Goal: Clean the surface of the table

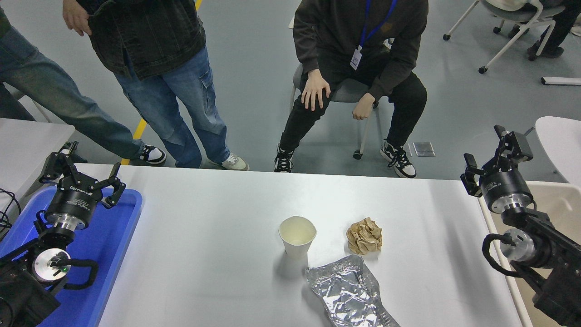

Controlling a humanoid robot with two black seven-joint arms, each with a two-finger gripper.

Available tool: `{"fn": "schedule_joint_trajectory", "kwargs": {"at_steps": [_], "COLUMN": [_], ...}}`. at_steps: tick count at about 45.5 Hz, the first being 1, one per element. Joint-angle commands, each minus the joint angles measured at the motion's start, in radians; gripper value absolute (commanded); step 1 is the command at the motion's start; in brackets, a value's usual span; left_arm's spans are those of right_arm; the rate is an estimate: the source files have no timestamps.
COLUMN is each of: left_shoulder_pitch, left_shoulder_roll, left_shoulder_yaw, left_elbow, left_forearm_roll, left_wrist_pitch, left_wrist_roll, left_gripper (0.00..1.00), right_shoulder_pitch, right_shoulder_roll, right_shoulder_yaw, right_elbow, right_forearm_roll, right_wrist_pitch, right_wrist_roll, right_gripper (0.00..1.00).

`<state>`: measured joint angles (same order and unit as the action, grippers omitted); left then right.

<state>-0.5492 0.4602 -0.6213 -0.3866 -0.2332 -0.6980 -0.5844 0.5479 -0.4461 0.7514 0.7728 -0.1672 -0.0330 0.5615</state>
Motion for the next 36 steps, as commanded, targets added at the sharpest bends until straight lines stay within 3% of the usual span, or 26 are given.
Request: {"fn": "schedule_joint_trajectory", "kwargs": {"at_steps": [1,36], "left_shoulder_pitch": [0.000,0.000], "left_shoulder_roll": [-0.002,0.000], "left_shoulder_yaw": [0.000,0.000], "left_elbow": [0.000,0.000], "left_forearm_roll": [0.000,0.000], "left_wrist_pitch": [0.000,0.000], "left_wrist_roll": [0.000,0.000], "left_gripper": [1.00,1.00], "right_shoulder_pitch": [0.000,0.006], "right_shoulder_roll": [0.000,0.000], "right_shoulder_yaw": [0.000,-0.007], "right_elbow": [-0.001,0.013], "right_forearm_roll": [0.000,0.034], "right_wrist_pitch": [0.002,0.007], "right_wrist_roll": [-0.002,-0.045], "right_gripper": [0.98,0.98]}}
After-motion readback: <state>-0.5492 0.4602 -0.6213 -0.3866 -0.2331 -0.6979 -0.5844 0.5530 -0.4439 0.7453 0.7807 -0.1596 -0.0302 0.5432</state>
